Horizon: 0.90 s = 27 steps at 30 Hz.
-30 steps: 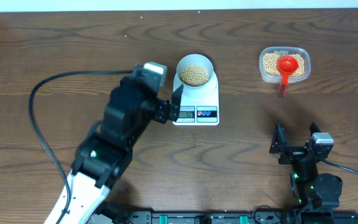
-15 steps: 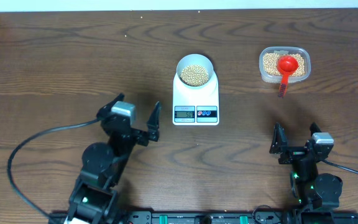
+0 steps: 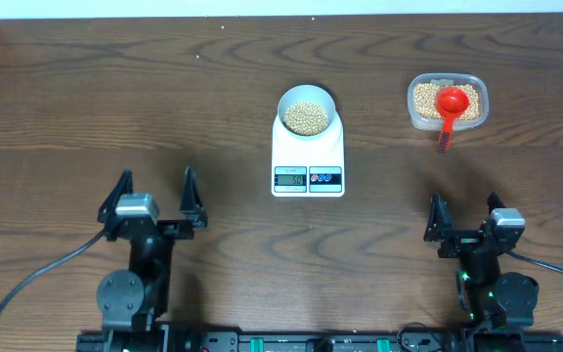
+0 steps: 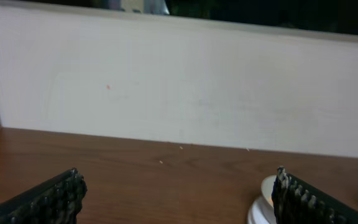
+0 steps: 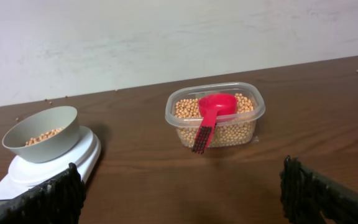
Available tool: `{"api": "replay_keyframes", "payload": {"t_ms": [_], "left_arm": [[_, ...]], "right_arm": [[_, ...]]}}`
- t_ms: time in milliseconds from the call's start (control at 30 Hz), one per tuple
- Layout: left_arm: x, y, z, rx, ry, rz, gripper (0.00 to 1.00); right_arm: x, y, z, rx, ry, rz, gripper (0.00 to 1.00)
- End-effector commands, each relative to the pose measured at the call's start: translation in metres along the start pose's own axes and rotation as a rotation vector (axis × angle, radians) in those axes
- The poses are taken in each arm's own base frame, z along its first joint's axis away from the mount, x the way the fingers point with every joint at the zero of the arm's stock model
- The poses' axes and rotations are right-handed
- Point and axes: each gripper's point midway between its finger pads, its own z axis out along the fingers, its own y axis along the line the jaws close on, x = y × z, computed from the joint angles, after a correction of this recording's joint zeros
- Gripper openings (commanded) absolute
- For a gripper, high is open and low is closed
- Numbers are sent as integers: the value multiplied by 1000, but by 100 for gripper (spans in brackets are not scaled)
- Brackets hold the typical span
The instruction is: Scoop item into bowl and weigh 50g on scale
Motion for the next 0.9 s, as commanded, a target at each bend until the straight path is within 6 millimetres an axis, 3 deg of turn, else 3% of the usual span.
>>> {"api": "replay_keyframes", "payload": {"t_ms": [0, 233, 500, 767, 867], "left_arm": [[0, 17, -8, -66, -46, 1, 98], [-2, 35, -20, -135, -134, 12, 98], [6, 39, -22, -148, -159, 16, 98], [46, 44, -16, -157, -72, 35, 98], [51, 45, -16, -159, -54, 34, 98]], "right_arm": [[0, -1, 0, 6, -3, -15, 99], [0, -1, 0, 6, -3, -15, 99], [0, -1, 0, 6, -3, -15, 99], [0, -1, 0, 6, -3, -15, 99], [0, -1, 0, 6, -3, -15, 99]]}}
